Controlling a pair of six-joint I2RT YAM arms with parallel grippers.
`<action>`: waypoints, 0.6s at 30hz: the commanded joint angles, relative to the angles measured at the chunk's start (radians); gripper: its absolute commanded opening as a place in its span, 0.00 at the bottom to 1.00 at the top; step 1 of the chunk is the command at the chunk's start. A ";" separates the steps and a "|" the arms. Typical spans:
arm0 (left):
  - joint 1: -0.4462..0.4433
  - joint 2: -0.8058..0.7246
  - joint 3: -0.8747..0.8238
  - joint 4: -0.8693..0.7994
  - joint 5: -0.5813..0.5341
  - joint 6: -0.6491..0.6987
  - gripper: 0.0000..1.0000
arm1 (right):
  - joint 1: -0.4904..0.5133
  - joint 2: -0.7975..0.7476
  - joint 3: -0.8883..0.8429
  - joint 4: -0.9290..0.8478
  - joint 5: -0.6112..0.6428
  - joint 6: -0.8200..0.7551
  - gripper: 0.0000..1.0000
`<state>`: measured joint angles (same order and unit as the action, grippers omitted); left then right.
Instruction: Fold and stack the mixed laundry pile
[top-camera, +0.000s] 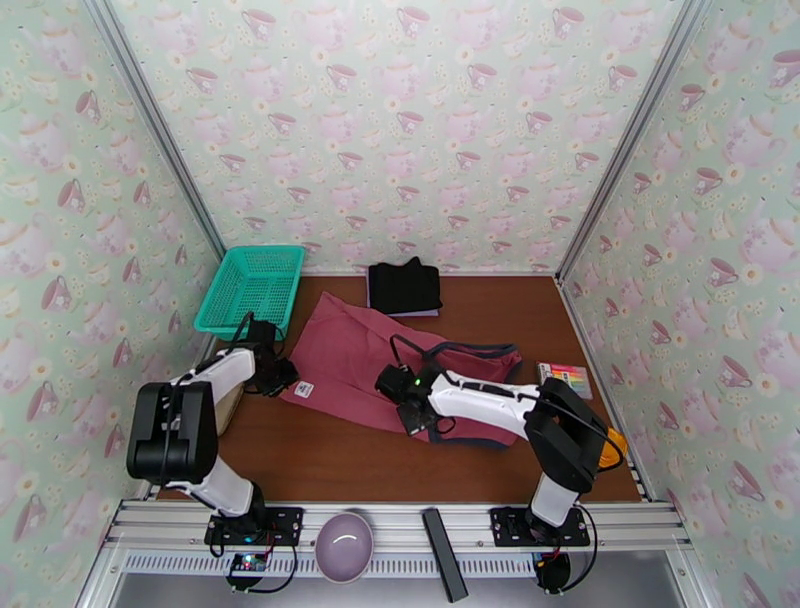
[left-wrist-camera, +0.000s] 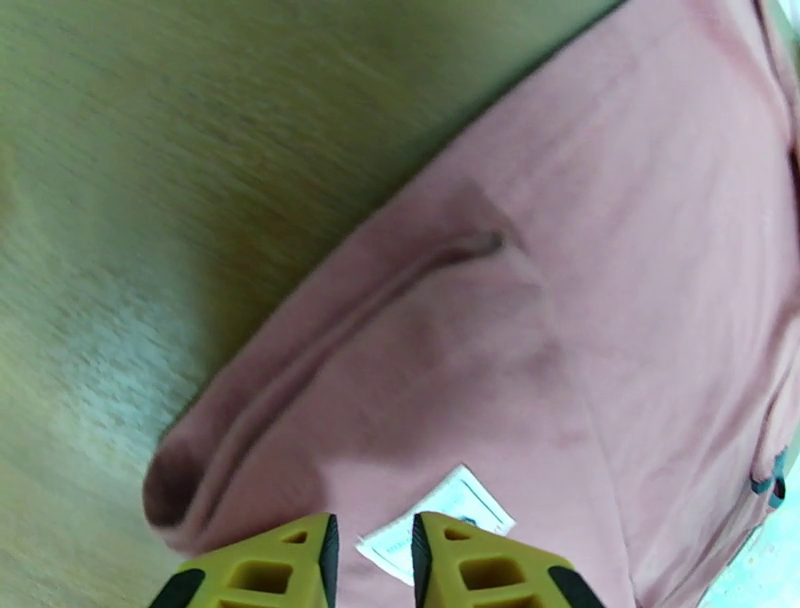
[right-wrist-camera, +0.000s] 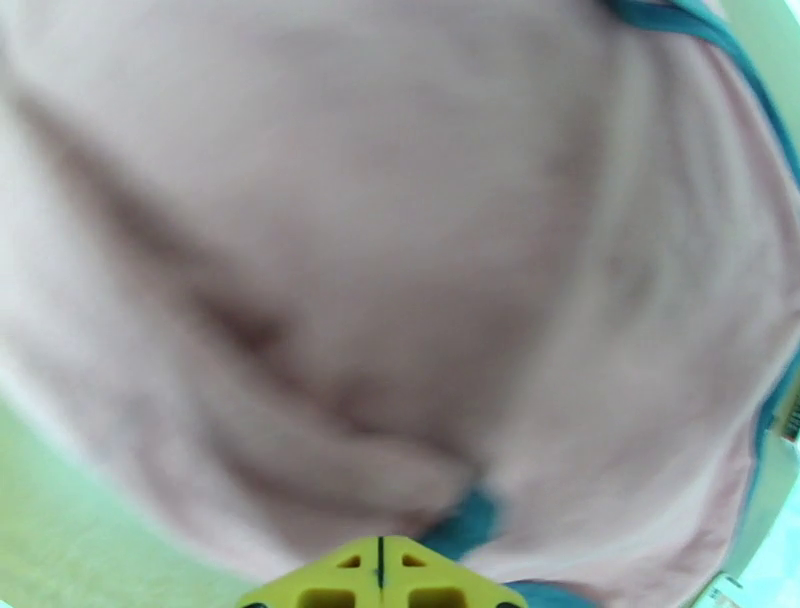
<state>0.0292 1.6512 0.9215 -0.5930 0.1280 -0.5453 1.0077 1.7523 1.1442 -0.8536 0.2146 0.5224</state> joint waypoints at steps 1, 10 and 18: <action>-0.006 0.045 0.017 -0.041 -0.062 -0.004 0.31 | -0.002 0.033 -0.034 0.095 -0.069 0.048 0.00; -0.020 -0.025 -0.074 -0.147 -0.096 -0.055 0.45 | 0.002 0.078 -0.115 0.190 -0.106 0.082 0.00; -0.023 -0.159 -0.190 -0.255 -0.109 -0.098 0.46 | 0.060 -0.062 -0.296 0.207 -0.114 0.131 0.00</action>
<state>0.0086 1.5272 0.7944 -0.6807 0.0570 -0.6083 1.0355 1.6848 0.9394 -0.5999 0.1753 0.6113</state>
